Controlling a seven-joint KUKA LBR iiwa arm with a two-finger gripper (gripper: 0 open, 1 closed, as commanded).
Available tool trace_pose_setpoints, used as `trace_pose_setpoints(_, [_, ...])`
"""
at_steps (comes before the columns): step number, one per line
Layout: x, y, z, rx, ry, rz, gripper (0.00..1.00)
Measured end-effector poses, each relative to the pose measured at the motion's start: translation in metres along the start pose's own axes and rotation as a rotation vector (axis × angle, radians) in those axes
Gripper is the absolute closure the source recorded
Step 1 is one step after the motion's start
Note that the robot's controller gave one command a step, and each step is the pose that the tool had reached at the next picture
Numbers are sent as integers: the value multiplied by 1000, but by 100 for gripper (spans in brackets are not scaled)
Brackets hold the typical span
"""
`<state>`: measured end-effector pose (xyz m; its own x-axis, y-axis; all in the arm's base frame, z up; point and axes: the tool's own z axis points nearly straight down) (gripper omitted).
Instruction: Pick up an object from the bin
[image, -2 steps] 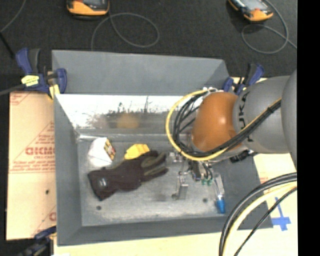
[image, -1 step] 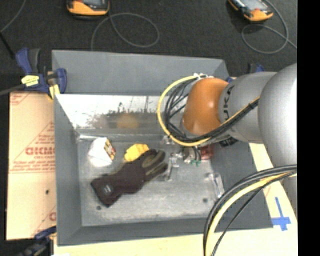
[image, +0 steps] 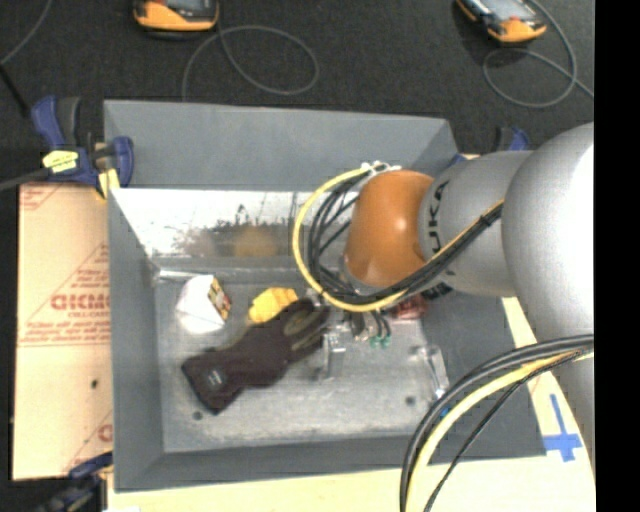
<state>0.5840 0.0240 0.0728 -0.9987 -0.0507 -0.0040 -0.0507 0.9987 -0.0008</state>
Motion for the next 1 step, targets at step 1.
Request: trace_pose_setpoints(1, [-10, 59, 2, 0, -26, -53, 100])
